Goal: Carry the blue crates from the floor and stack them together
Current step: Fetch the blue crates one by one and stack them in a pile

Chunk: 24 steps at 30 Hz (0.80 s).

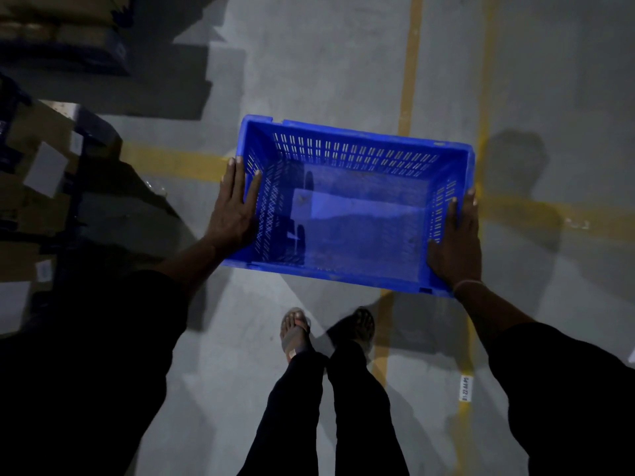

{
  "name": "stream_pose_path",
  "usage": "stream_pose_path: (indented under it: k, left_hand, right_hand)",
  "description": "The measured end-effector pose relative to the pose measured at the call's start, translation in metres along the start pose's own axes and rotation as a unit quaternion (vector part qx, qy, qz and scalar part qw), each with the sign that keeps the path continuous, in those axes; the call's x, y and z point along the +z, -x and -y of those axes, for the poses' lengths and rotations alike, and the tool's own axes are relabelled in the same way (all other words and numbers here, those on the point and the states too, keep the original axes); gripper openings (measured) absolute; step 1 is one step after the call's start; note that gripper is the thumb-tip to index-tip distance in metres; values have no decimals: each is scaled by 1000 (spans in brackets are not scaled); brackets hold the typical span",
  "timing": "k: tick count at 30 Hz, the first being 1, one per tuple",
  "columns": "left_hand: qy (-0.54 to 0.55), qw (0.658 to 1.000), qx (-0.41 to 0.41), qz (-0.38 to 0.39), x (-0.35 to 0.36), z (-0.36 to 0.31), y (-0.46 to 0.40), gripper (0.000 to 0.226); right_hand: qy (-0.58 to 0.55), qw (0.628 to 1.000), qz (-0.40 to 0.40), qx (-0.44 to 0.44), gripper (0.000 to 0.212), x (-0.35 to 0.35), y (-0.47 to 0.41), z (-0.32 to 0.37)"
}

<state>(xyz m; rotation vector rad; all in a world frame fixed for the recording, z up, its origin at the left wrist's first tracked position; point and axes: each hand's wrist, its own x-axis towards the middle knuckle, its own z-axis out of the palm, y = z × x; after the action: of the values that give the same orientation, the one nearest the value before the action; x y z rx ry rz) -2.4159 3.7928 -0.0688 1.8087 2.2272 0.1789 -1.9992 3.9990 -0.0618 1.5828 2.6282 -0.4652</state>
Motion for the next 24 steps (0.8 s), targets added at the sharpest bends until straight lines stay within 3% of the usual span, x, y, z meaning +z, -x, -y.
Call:
stream_pose_path:
  k: [4,11,21,24]
  left_hand:
    - [-11,999,34,17,0,8,-2,100]
    - [-53,997,42,39,-2,9,-7,109]
    - [-50,997,52,40,7,16,-13,105]
    - [-9,997,31,73,2,14,-13,107]
  right_hand:
    - [6,1000,-6,-4,89,1,2,2]
    - [4,1000,-12,-22,84,-2,-4,3]
    - [-11,998,-46,-29,85,1,-9,2]
    - [-10,999,-11,-30,89,1,-9,-4]
